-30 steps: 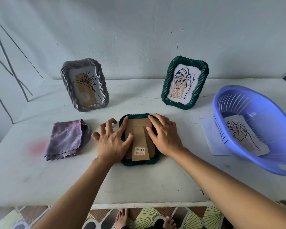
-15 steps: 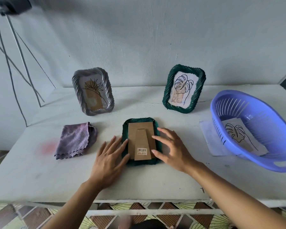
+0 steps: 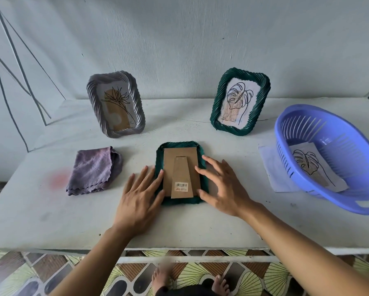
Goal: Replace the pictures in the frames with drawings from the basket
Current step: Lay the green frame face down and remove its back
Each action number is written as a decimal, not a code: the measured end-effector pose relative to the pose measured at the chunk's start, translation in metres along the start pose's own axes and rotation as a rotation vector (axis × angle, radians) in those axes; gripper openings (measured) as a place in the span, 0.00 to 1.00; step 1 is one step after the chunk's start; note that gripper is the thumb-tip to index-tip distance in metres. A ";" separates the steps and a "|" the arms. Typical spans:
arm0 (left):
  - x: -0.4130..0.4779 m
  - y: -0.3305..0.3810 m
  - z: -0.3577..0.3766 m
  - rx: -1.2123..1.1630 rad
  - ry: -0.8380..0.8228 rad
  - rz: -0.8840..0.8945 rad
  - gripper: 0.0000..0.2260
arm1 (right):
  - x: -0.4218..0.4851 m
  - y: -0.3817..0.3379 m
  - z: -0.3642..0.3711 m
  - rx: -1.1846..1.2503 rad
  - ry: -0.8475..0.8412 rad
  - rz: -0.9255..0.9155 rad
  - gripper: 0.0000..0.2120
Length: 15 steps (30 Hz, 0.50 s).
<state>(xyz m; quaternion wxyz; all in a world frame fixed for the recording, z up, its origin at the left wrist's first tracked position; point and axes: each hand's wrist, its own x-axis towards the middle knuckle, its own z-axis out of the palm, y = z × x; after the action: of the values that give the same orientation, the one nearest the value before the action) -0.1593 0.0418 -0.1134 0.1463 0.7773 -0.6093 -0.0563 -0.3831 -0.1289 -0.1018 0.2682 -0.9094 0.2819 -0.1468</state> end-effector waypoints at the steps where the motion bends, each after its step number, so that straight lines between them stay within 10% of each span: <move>1: 0.000 0.000 0.000 0.002 0.001 0.005 0.27 | 0.000 0.000 0.000 -0.004 -0.002 0.000 0.31; 15: -0.002 0.001 0.002 0.025 0.028 0.027 0.25 | -0.001 -0.009 -0.003 -0.108 -0.075 0.034 0.30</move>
<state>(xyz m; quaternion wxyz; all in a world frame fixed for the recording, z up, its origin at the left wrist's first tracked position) -0.1611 0.0435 -0.1157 0.1459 0.7714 -0.6183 -0.0361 -0.3813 -0.1227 -0.0946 0.2315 -0.9225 0.2945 -0.0926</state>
